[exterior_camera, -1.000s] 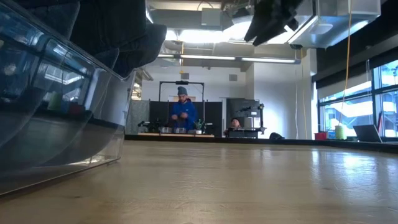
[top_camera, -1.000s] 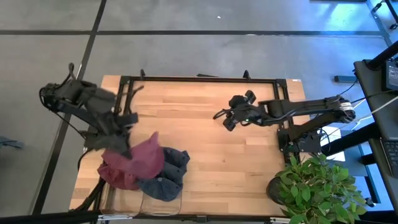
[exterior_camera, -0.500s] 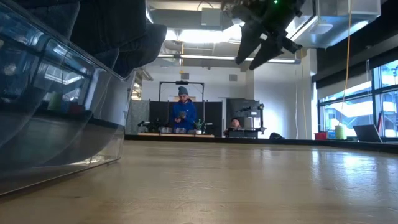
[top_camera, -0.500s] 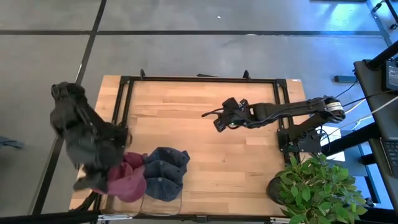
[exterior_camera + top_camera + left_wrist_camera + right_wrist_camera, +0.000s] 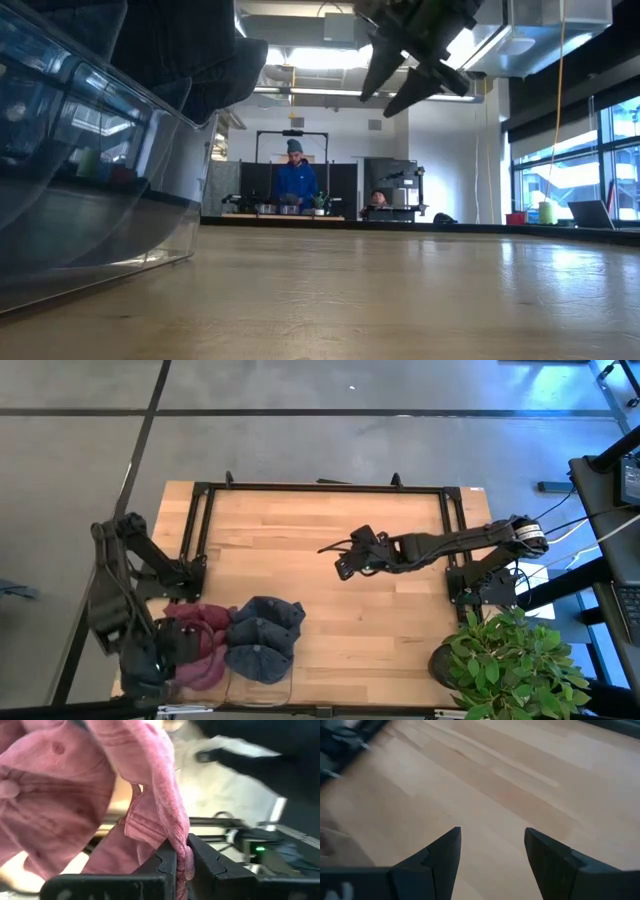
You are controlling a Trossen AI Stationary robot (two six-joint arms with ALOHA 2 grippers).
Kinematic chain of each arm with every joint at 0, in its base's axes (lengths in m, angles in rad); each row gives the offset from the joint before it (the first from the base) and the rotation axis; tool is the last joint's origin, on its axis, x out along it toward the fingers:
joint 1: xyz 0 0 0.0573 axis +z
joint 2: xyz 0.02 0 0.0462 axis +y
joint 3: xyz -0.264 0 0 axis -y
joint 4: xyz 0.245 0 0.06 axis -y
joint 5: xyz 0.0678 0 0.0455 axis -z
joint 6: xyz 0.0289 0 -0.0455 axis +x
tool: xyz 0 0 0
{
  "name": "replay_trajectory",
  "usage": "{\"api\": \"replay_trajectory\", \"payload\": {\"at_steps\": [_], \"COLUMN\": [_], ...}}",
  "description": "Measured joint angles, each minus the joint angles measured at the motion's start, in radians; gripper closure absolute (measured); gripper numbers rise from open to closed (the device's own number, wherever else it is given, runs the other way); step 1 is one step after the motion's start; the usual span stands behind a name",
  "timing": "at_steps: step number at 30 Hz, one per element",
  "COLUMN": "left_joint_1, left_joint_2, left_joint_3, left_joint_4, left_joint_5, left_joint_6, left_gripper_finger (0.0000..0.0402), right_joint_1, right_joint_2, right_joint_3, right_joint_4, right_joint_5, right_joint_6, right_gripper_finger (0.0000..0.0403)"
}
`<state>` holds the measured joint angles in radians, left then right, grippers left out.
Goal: Pick & Place hat
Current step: Put the red cap into the left transparent bin
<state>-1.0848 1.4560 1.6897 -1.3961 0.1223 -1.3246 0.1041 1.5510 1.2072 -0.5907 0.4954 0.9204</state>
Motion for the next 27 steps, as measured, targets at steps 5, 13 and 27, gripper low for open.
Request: {"api": "replay_trajectory", "payload": {"at_steps": [5,13,27], "left_joint_1": [-0.003,0.006,0.006], "left_joint_2": [0.055,0.106,0.108], "left_joint_3": [0.0,-0.004,-0.164], "left_joint_4": [-0.02,-0.019,-0.049], "left_joint_5": [-0.022,-0.091,-0.075], "left_joint_6": [0.032,0.067,0.055], "left_gripper_finger": [0.0379,0.0379,0.0377], "right_joint_1": [0.014,0.017,0.017], "right_joint_2": [0.002,0.001,0.001], "right_joint_3": [0.0,0.0,0.0], "right_joint_4": [0.054,0.057,0.056], "right_joint_5": [0.003,0.007,0.008], "right_joint_6": [-0.009,-0.008,-0.012], "right_gripper_finger": [0.0183,0.0183,0.0183]}}
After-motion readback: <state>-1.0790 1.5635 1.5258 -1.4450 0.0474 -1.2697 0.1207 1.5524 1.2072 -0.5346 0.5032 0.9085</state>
